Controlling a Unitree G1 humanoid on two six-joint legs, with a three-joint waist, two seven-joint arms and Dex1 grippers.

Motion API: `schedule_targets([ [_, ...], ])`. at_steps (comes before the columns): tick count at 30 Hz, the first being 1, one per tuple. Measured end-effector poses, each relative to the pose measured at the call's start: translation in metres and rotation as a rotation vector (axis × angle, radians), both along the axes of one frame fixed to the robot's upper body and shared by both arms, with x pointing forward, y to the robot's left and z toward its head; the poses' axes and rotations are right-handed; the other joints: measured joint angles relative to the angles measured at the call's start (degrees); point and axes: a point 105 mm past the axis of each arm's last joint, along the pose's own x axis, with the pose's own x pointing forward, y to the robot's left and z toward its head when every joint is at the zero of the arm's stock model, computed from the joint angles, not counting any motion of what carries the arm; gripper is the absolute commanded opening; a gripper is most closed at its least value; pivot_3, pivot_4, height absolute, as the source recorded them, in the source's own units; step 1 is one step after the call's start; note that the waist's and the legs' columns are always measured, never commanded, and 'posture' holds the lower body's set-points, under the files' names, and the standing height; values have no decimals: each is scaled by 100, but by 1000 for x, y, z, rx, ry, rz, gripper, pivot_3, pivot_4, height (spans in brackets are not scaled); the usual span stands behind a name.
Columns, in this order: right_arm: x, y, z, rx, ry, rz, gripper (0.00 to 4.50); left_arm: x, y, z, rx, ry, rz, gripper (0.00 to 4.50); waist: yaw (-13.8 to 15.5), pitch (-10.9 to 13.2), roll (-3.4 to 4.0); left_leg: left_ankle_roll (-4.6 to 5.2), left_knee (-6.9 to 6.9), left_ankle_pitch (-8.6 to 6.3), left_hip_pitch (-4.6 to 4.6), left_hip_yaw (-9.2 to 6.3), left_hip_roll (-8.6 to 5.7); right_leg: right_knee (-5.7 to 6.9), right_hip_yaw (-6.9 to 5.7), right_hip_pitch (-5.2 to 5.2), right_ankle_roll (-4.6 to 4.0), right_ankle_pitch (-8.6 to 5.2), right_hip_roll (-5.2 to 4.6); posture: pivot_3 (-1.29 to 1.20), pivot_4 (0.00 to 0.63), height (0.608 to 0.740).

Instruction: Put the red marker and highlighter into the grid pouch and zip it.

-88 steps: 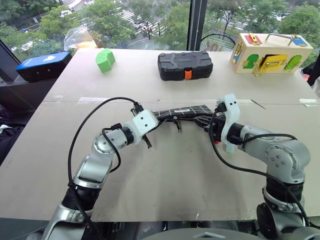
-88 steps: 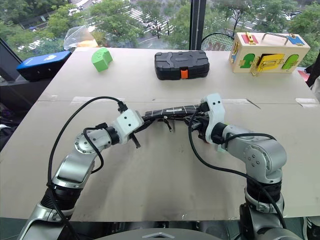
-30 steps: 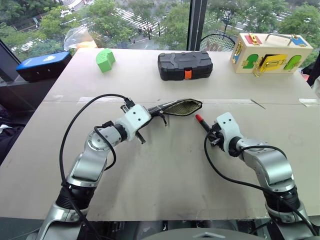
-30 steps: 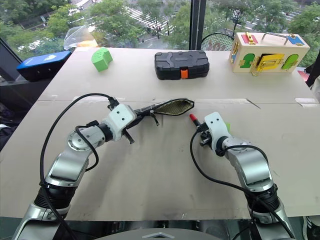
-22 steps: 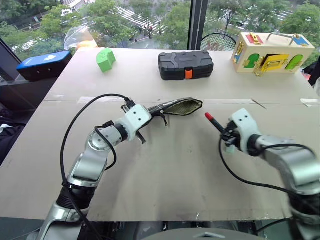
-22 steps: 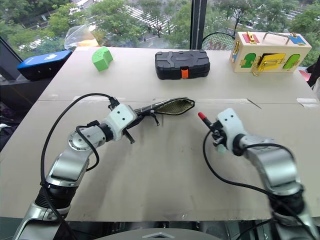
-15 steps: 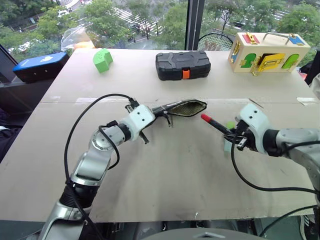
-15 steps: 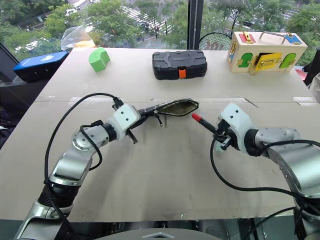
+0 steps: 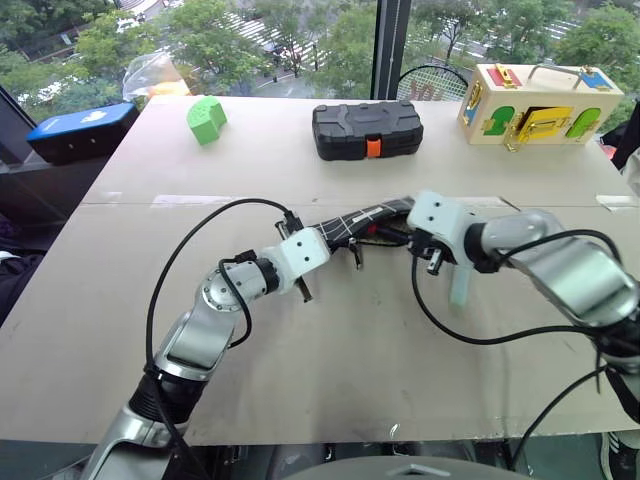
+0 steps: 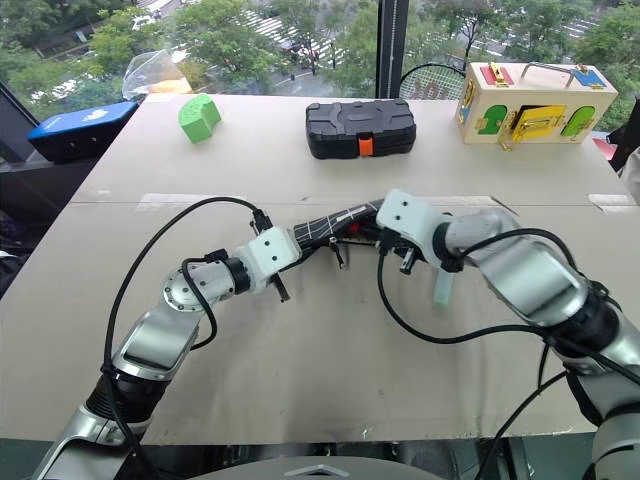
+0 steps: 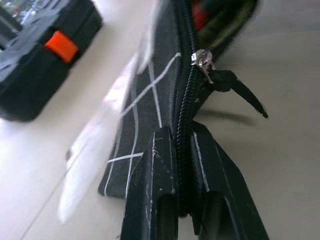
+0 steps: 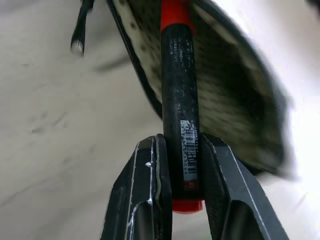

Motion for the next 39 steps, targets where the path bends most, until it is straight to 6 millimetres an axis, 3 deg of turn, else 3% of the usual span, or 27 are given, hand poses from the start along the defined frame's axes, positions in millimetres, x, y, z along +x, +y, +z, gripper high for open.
schedule_targets([
  [2,9,7,-1,-57,-51,55,299,0,-1,1,-1,-4,-4,0,13,0,0,0,1,0,-1,3,0,-3,-3,0,0,0,-1,0,150,740],
  [5,22,20,-7,-59,-104,103,1713,0,-4,2,-2,-10,-11,0,11,-2,-4,0,4,0,-2,8,1,-2,-4,1,1,1,-1,0,150,740],
  [10,26,20,-2,-65,-155,129,4221,-3,-9,1,-17,8,-15,0,30,1,0,0,5,1,-4,8,3,-1,-7,0,2,1,-2,0,150,740],
  [13,11,14,2,40,-56,100,4221,-4,-9,0,-44,33,-1,0,41,1,0,-1,5,1,-6,2,6,-1,-13,1,2,1,-3,0,150,740],
  [17,-21,-12,37,377,121,-57,4221,4,9,2,-61,54,92,0,63,-2,-4,-1,7,0,-6,-8,6,4,-18,4,2,2,-7,0,150,740],
  [19,-31,-26,40,438,129,-152,4221,6,13,4,-59,50,107,0,59,-7,-11,-1,6,-1,-3,-13,5,5,-15,6,0,2,-11,0,150,740],
  [24,-40,-50,0,451,155,-454,4221,9,16,6,-58,43,122,0,53,-5,-9,-2,6,0,-4,-14,-1,15,0,3,-2,1,-17,0,150,740],
  [26,-41,-68,-25,432,104,-674,4221,12,18,8,-53,38,126,0,55,-10,-15,-2,6,0,-4,-13,-1,16,0,2,-1,1,-14,0,150,740],
  [28,-47,-70,-49,412,121,-793,4221,14,20,8,-51,39,134,0,36,-3,-4,-6,6,3,-3,-5,-2,20,-1,-2,0,0,-6,0,150,740],
  [32,-51,-69,-68,408,99,-907,4221,14,20,9,-48,35,126,0,-1,-4,-5,-7,5,3,7,2,-2,25,0,-2,3,-1,-1,0,150,740],
  [35,-55,-67,-77,446,92,-949,3386,14,20,10,-41,33,119,0,0,-12,-19,-8,5,3,13,0,-1,25,1,3,4,-2,1,0,150,740],
  [39,-56,-61,-79,491,96,-937,1514,14,19,11,-37,30,109,0,19,-12,-19,-8,6,3,13,2,-4,23,8,4,3,-2,-2,0,150,740],
])
